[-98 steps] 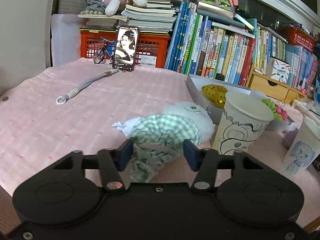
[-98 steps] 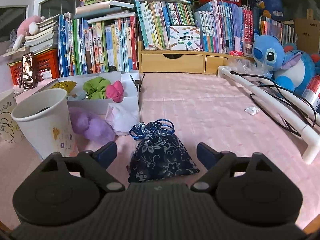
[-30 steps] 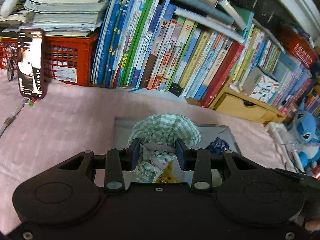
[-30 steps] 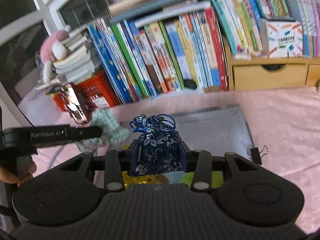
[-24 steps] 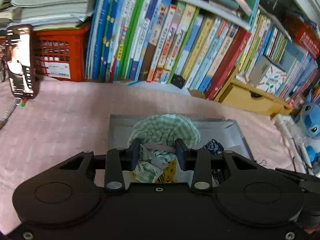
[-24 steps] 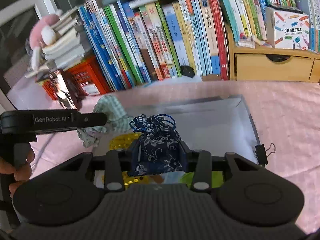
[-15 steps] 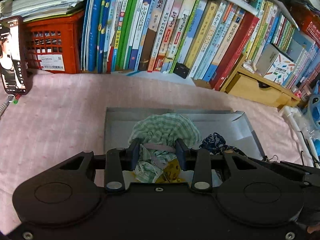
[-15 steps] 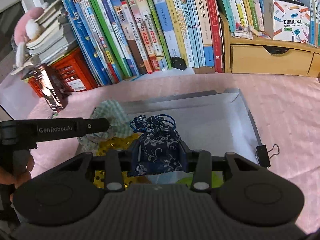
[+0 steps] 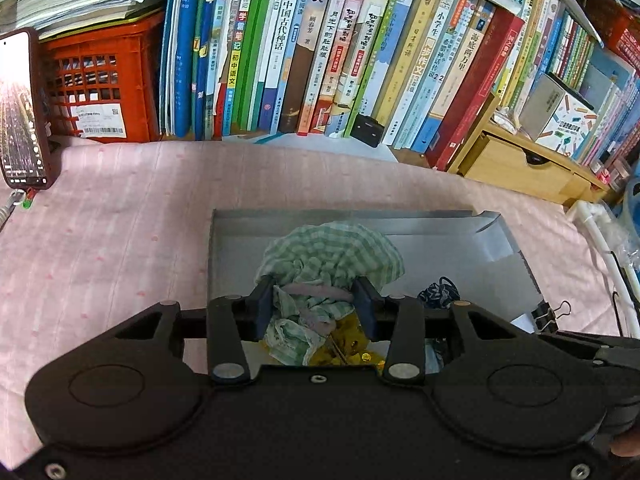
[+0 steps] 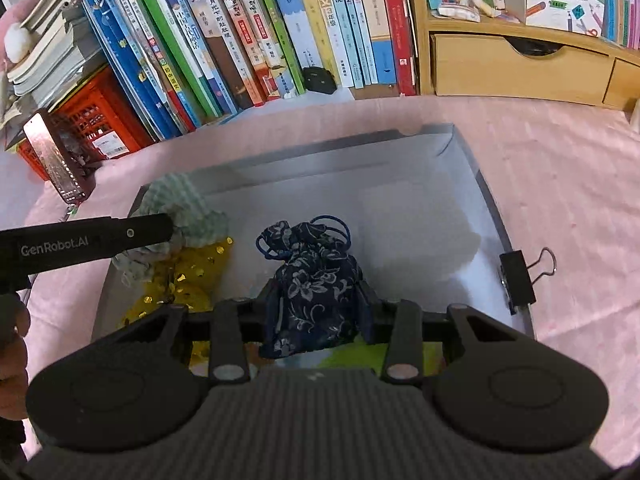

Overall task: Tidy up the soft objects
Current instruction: 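Carry the gingham cloth and floral pouch over the white tray and open both tools, then move both open tools back from the tray to the remaining items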

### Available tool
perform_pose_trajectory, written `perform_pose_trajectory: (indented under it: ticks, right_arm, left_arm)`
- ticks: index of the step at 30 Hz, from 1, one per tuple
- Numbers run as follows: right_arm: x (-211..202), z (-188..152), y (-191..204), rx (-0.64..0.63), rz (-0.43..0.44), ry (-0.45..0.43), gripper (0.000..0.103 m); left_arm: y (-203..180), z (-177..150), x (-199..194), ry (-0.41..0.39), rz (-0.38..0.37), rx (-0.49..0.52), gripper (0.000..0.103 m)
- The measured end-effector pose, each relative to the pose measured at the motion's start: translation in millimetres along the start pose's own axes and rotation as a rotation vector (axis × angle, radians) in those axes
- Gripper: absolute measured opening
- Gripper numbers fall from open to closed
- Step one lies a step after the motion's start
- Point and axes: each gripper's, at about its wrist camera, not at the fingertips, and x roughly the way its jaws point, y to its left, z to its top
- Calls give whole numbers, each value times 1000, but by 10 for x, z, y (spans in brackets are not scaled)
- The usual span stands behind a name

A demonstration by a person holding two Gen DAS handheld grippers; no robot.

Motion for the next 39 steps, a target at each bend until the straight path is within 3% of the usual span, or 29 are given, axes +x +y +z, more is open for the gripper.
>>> perform_pose_trajectory:
  ticks: [6, 8, 12, 15, 24, 39]
  right_arm:
    - [-23, 1, 1, 4, 14, -7, 51]
    - [-52, 0, 3, 7, 19, -17, 63]
    - [-140, -6, 47, -18, 29, -42, 69]
    - [-220, -7, 77, -30, 35, -61, 71]
    - [-545, -96, 55, -53, 54, -128, 77]
    - [-1319, -532, -4, -159, 89, -266, 84]
  left_arm:
    - [-33, -14, -85, -9, -6, 22, 54]
    - [-55, -27, -136, -20, -4, 35, 61]
    - [-171, -82, -256, -65, 33, 114, 72]
    - [-241, -118, -360, -83, 35, 150, 73]
    - [-224, -219, -785, -141, -19, 130, 77]
    - [-215, -719, -1588, -254, -69, 171, 83]
